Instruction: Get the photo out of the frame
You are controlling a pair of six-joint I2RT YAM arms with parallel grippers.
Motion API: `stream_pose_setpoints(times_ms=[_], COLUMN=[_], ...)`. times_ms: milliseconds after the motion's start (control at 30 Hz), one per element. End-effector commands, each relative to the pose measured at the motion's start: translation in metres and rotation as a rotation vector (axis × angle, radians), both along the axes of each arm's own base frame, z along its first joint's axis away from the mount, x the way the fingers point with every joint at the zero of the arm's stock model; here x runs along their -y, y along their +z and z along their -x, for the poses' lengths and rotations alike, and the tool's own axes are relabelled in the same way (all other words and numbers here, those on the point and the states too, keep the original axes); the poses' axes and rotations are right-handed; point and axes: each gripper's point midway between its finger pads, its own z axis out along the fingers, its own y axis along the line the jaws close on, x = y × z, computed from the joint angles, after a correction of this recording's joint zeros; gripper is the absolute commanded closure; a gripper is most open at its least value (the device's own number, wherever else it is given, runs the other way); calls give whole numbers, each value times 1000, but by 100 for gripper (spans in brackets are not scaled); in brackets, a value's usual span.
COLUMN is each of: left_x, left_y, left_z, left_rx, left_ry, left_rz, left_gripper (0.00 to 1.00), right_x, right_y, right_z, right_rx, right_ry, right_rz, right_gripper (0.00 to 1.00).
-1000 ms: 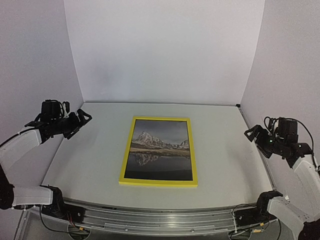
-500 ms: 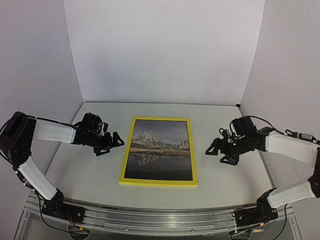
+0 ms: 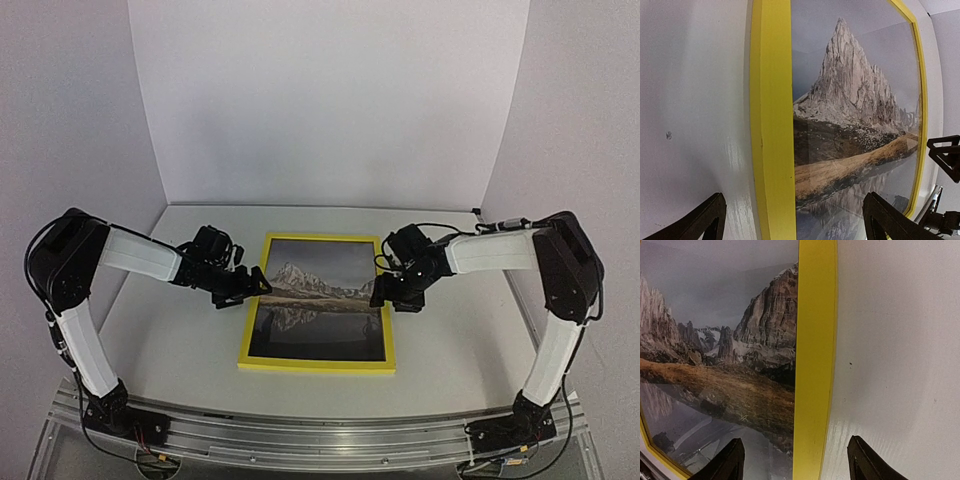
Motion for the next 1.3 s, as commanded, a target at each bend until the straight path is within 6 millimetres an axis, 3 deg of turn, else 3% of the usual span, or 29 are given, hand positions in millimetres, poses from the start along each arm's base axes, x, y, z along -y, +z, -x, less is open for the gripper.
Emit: stream_pose_setpoints(times_ms=[0, 200, 333, 467, 600, 733, 833, 1100, 1267], left_x=[4, 10, 13, 15, 14, 8, 5, 19, 37], left_y=[-5, -13, -17, -17, -8, 17, 52, 178, 226], left_z=[-6, 0, 3, 5, 3, -4, -13, -33, -36], left_rx=[8, -9, -20, -22, -9, 29, 80, 274, 310], left_ry=[3, -19, -28, -33, -24, 18, 53, 43, 24], left_rz=[-24, -21, -22, -23, -31, -57, -64, 49, 186], left_gripper=[5, 5, 5, 4, 1, 0, 0, 0, 0], right_x=[-5, -5, -9, -4, 9, 13, 14, 16, 7], right_y=[-8, -28, -35, -21, 21, 70, 112, 238, 301], right_z=[-8, -5, -2, -8, -18, -24, -31, -64, -80], right_rx=[12, 0, -1, 60, 172, 267, 361, 676, 806], right_ry=[10, 4, 10, -12, -32, 1, 48, 184, 271], right_rz=[45, 109, 136, 221, 337, 390, 449, 722, 910], right_gripper=[35, 45, 70, 96, 100, 100, 100, 100, 100])
